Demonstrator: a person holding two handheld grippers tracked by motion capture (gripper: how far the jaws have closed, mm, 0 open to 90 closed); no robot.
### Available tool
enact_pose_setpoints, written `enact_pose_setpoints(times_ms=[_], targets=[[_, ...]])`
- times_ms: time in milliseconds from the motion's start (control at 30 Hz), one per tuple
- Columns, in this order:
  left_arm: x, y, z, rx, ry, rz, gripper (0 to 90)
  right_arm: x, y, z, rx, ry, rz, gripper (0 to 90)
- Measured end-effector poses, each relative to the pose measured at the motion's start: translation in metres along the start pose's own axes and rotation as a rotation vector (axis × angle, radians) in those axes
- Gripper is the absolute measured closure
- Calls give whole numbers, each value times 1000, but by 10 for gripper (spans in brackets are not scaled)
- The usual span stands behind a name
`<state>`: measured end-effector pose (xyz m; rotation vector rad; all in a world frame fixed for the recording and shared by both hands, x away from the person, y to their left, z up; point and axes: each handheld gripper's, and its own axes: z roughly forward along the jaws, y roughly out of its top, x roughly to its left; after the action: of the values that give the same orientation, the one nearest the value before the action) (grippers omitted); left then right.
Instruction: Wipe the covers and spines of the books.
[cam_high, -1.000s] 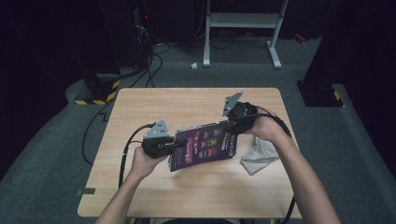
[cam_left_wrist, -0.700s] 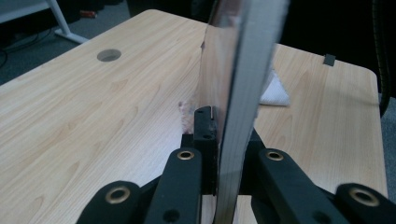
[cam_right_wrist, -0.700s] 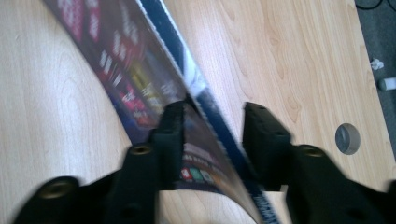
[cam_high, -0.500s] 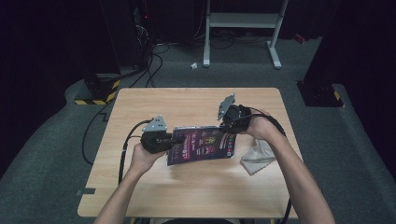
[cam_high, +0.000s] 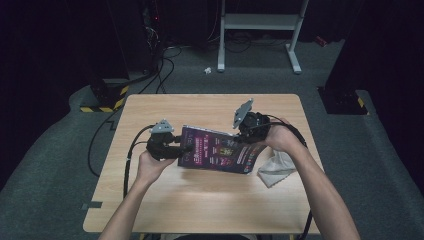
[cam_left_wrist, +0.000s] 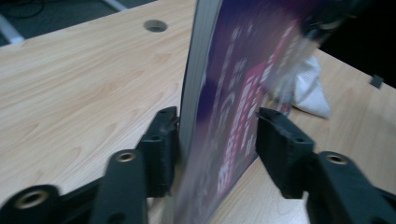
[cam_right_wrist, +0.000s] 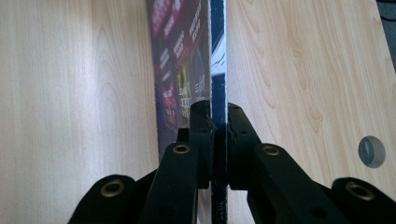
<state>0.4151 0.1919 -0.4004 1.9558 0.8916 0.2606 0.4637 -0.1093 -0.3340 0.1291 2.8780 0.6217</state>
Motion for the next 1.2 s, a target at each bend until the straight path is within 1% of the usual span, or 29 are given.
enact_pose_setpoints(times_ms=[33, 67, 100, 133, 200, 233, 300, 333, 367, 400, 433, 500, 600, 667, 733, 800, 833, 867, 933, 1033, 1167, 1200], targets=[[2, -1, -1, 1, 7, -8, 456, 0, 0, -1, -6, 1, 3, 834], [3, -2, -2, 0, 22, -26, 443, 0, -1, -2, -9, 1, 8, 834], [5, -3, -4, 5, 30, -28, 431, -1, -2, -3, -9, 4, 20, 834], [8, -6, -6, 8, 42, -47, 425, -1, -2, -3, -8, 5, 30, 835], [11, -9, -8, 10, 63, -63, 401, -3, -5, -5, -4, 8, 72, 835], [13, -12, -9, 12, 77, -76, 398, -4, -6, -6, -3, 7, 82, 835], [16, -16, -10, 15, 90, -99, 385, -6, -8, -7, -2, 0, 111, 835], [18, -18, -10, 22, 105, -108, 382, -7, -9, -7, -4, -2, 118, 835], [19, -21, -10, 33, 122, -115, 382, -8, -11, -8, -5, -2, 140, 835], [20, -24, -9, 39, 129, -122, 382, -9, -12, -9, -6, -4, 158, 835], [20, -27, -8, 49, 145, -122, 378, -10, -13, -10, -6, -6, 171, 835], [21, -31, -6, 71, 162, -126, 378, -11, -15, -11, -10, -8, 194, 835], [22, -37, -3, 86, 182, -136, 378, -13, -17, -14, -20, -12, 230, 835], [23, -42, 0, 99, 201, -141, 377, -13, -17, -16, -27, -14, 242, 835], [23, -48, 3, 124, 236, -133, 378, -14, -17, -17, -32, -14, 267, 835], [25, -54, 6, 159, 273, -136, 381, -15, -17, -19, -37, -19, 293, 835], [26, -57, 8, 176, 289, -134, 385, -16, -18, -19, -44, -21, 303, 835], [28, -61, 10, 183, 297, -137, 388, -15, -18, -20, -48, -21, 325, 835], [31, -67, 12, 191, 309, -150, 387, -17, -19, -21, -59, -24, 343, 835], [36, -77, 13, 188, 320, -180, 388, -18, -20, -24, -75, -27, 385, 835], [42, -90, 14, 195, 357, -206, 382, -19, -23, -29, -93, -31, 432, 835], [44, -94, 14, 195, 372, -215, 380, -19, -24, -30, -97, -29, 441, 835]])
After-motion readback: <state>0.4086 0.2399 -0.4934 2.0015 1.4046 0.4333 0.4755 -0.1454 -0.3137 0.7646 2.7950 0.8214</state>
